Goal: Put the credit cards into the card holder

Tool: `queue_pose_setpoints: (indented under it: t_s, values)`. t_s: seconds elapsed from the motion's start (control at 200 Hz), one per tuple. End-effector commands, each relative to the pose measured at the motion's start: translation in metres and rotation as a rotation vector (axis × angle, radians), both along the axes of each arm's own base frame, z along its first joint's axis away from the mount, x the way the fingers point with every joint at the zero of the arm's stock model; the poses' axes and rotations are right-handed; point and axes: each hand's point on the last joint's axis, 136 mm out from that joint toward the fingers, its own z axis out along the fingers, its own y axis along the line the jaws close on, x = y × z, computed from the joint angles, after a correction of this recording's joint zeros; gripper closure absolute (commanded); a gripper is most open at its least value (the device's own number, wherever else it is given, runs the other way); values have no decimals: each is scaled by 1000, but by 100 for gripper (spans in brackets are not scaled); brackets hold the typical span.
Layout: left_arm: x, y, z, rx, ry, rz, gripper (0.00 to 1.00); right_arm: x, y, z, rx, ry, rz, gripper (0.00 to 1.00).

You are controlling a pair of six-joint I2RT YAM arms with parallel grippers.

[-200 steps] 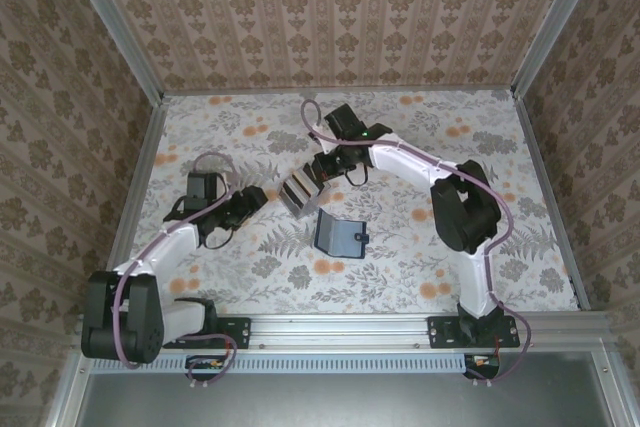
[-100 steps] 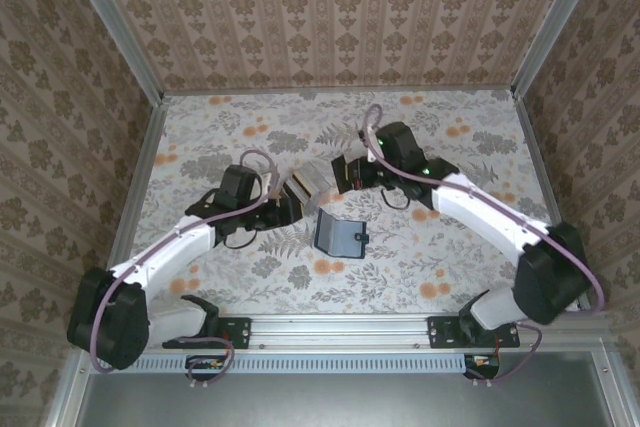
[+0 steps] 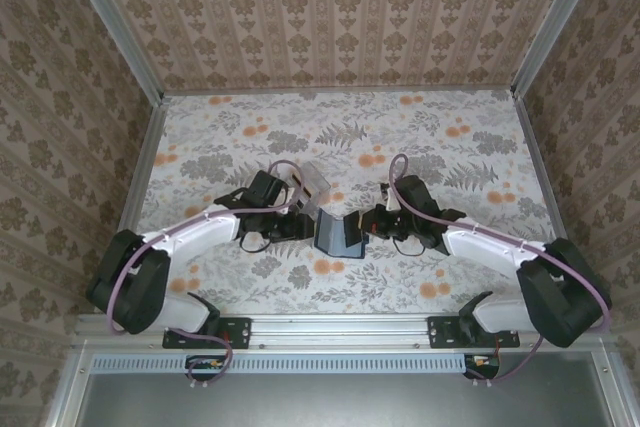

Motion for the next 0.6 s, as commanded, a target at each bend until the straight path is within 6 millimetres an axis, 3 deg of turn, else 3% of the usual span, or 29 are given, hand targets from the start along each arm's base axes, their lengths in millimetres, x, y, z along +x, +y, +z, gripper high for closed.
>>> queue_pose_setpoints:
  t_s: [0.0, 0.025, 0.155, 0.395, 0.595]
  values:
    - [1, -1, -7, 30, 15, -9, 51, -1, 20, 5, 136, 14, 43, 100]
    - [1, -1, -9, 38, 21, -7, 54, -2, 20, -6, 129, 38, 46, 100]
    - [1, 3, -18, 74, 47, 10, 62, -5, 21, -18, 120, 56, 66, 100]
    - [-2, 10, -21, 98, 57, 20, 61, -4, 31, -33, 167, 90, 104, 100]
    - [-5, 25, -2, 110, 112, 78, 56, -4, 34, -33, 188, 93, 128, 100]
